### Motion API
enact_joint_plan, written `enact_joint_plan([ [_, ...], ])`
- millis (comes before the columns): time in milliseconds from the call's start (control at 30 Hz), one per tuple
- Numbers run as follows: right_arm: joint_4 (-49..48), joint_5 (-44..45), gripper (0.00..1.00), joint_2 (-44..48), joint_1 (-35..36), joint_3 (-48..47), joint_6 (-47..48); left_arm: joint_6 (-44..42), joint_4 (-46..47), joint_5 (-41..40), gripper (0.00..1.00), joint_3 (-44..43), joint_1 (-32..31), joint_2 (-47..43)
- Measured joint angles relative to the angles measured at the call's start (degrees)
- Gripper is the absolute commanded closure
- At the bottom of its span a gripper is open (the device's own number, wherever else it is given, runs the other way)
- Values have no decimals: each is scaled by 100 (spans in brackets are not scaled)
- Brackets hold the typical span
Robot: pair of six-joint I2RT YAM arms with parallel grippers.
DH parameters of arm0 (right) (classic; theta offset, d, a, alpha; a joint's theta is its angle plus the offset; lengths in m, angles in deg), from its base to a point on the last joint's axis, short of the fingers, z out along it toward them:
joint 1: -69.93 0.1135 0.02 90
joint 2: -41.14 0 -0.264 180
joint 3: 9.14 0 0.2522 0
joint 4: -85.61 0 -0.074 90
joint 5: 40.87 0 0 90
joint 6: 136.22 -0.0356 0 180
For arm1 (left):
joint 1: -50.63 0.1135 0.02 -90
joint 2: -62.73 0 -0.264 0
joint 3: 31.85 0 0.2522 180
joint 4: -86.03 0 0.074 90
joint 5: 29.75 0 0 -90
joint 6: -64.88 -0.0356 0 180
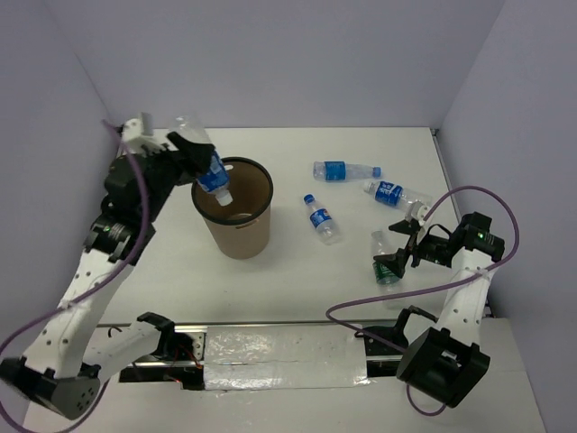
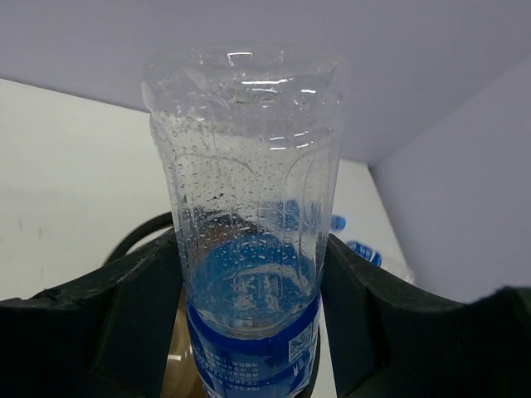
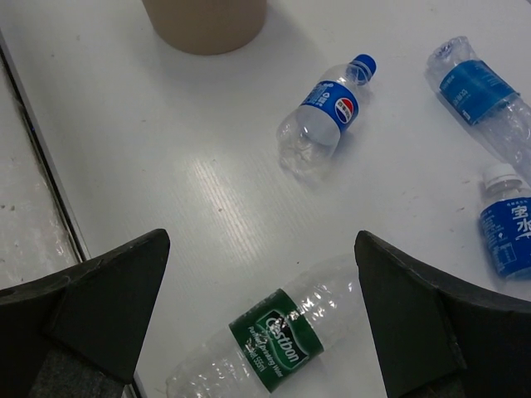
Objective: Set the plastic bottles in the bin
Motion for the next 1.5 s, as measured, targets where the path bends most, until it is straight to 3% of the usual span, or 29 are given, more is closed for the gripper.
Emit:
enact_joint_plan([
  [167,0,61,0,122,0,-2,-256,-896,675,-415,95,127,-970,743],
  [267,-13,116,0,223,0,-2,-463,-1429,955,-623,82,166,-1207,957],
  [400,-251,216,0,306,0,-2,-1014,-1860,1296,-765,40,619,-1290,883],
  [567,-710,382,0,280,59,-2,-1687,-2188,1320,-796,8,1176,-1290,730],
  [633,-975,511,0,273,190,0,-2087,-2236,1314,-756,0,1292,-1292,660],
  [967,-3620,2616,0,186,2485,363,-5187,-2286,887,-334,0,1099,-1296,188],
  [1233,-4402,4459,0,-2044,4330,-706,-6736,-2297,-144,-286,0,949,-1296,-719],
  [1500,-4402,5285,0,-4000,5075,-2332,-7512,-2293,-706,-1141,0,1779,-1217,-2094],
])
